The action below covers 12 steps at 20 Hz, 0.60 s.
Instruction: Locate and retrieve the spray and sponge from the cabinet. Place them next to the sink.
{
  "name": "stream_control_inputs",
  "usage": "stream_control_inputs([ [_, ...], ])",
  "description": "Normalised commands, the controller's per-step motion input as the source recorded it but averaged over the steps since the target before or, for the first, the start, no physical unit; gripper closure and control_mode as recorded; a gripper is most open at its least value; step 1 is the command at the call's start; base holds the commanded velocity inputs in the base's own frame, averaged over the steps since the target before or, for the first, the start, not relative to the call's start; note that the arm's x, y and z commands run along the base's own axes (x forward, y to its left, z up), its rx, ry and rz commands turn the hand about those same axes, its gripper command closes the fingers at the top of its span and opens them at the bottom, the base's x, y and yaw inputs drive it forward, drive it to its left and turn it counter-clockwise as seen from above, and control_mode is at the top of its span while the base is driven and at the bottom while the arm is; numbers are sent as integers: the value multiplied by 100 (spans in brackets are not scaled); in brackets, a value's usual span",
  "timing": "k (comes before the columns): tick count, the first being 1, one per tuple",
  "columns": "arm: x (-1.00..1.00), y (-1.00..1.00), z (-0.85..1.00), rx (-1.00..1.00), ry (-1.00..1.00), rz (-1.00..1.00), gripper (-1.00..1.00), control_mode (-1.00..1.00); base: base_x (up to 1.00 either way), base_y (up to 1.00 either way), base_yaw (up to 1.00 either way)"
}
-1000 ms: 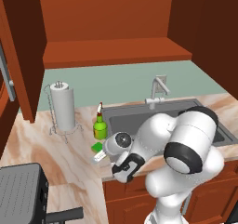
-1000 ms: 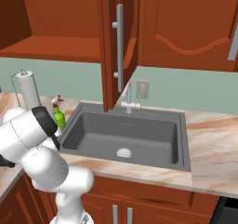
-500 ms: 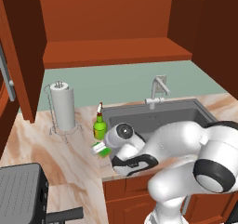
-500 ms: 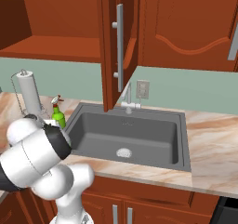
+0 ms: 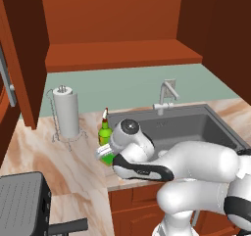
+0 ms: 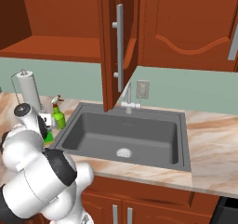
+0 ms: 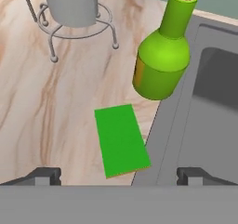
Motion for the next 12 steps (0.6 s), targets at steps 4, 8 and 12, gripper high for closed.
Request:
stream_control_inputs([
  [4, -28, -1, 31, -1, 11, -4, -100, -100, 0, 0, 0],
  [8, -23, -3, 37, -1, 13, -4, -100, -100, 0, 0, 0],
  [12, -28, -6, 32, -3, 11, -1, -100, -100, 0, 0, 0],
])
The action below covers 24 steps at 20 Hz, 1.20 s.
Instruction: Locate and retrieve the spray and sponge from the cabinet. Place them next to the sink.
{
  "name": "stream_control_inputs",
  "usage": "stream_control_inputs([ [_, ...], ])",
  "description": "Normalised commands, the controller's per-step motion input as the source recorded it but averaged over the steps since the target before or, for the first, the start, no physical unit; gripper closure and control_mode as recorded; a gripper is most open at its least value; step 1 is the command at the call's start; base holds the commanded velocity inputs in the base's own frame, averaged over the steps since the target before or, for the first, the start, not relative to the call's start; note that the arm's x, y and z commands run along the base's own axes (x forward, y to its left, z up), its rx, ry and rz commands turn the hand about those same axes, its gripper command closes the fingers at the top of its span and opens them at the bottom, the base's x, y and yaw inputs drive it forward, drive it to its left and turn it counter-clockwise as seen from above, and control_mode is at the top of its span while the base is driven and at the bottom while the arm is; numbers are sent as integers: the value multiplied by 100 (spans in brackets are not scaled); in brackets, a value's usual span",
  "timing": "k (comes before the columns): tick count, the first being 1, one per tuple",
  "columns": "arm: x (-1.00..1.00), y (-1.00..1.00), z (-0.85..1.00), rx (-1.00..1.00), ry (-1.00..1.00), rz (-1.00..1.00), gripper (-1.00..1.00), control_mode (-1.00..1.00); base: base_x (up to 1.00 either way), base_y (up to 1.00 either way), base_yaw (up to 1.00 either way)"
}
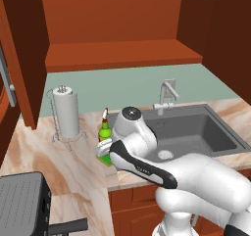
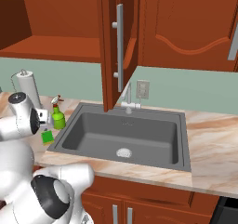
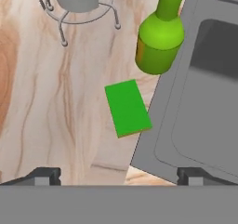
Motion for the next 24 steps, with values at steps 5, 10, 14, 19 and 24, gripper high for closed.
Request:
stream_control_inputs([
  [5, -33, -14, 18, -4, 2, 0, -100, -100, 0, 0, 0],
  [10, -30, -35, 15, -3, 0, -3, -100, -100, 0, 0, 0],
  [14, -12, -48, 24, -3, -1, -3, -100, -100, 0, 0, 0],
  [19, -9, -45, 30, -1, -4, -1, -100, -100, 0, 0, 0],
  [24, -18, -45, 23, 0, -8, -4, -100, -100, 0, 0, 0],
])
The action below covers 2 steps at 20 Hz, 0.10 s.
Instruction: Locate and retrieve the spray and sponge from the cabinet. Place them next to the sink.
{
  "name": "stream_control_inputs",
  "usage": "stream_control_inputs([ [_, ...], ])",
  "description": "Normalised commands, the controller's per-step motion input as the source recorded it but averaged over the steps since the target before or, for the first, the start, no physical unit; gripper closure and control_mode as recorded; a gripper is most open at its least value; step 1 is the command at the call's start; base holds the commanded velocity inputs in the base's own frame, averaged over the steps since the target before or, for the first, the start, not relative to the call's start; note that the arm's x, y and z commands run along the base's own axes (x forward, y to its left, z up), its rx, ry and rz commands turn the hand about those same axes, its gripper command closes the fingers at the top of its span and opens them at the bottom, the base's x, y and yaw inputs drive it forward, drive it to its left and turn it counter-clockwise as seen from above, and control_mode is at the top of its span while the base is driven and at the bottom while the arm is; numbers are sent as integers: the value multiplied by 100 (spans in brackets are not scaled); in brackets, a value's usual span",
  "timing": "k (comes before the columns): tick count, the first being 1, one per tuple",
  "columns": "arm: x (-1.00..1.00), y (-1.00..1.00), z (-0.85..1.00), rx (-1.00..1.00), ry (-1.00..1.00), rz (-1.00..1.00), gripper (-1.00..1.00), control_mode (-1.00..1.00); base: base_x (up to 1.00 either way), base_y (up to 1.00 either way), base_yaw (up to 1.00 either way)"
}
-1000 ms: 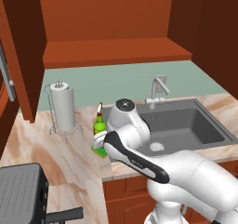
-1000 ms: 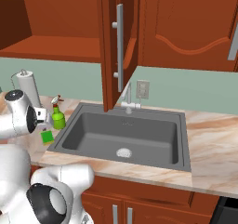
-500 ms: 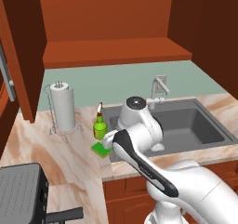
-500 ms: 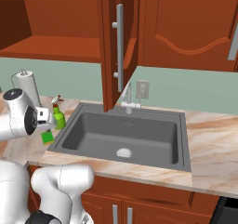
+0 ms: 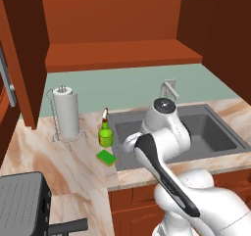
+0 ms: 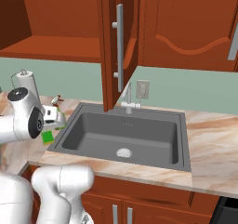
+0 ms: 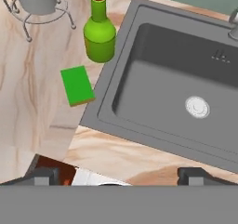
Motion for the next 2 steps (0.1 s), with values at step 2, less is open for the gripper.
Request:
stream_control_inputs([
  [2, -27, -49, 14, 0, -8, -9, -100, -100, 0, 0, 0],
])
